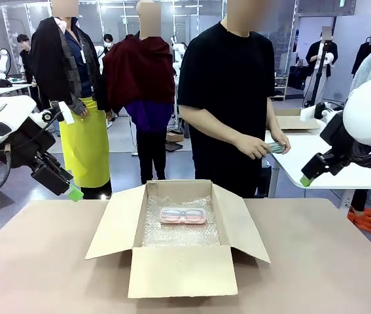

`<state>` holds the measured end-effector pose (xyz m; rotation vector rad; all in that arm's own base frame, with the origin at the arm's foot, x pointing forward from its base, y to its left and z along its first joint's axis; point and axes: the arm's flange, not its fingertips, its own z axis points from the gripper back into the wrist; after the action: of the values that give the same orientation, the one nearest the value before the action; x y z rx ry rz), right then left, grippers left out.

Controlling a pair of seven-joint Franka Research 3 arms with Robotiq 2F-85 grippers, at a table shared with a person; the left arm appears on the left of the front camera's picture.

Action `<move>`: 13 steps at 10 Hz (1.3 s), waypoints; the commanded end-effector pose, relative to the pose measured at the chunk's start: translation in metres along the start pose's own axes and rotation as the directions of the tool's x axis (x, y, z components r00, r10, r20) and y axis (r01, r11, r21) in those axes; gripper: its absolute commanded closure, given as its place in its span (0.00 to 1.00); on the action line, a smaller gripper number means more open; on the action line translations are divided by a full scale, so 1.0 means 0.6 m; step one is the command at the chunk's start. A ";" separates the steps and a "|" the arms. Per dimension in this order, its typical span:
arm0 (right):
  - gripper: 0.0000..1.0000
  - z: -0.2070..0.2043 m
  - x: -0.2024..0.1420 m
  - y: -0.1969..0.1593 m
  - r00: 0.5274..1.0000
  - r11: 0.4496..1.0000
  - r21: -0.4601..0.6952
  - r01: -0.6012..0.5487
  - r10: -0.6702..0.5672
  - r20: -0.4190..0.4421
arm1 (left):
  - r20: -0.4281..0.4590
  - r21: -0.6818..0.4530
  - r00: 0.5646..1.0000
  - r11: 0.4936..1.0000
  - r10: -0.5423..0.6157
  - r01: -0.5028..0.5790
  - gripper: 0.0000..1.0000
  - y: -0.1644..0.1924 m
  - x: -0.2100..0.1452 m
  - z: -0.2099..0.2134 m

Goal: Pack the glasses set securely to prepare it for shipping.
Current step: Put the Glasses case from the right side of the table into the Package Box.

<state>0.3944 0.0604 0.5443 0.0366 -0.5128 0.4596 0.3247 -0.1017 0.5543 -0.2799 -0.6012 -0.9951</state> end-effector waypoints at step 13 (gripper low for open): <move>0.00 -0.006 0.005 -0.004 0.999 0.999 0.005 -0.044 0.044 -0.006 | 0.008 -0.013 1.000 1.000 -0.012 0.012 0.00 0.003 -0.003 0.002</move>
<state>0.3978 0.0626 0.5410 0.0436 -0.5027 0.4794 0.3247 -0.1017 0.5543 -0.2799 -0.6013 -0.9950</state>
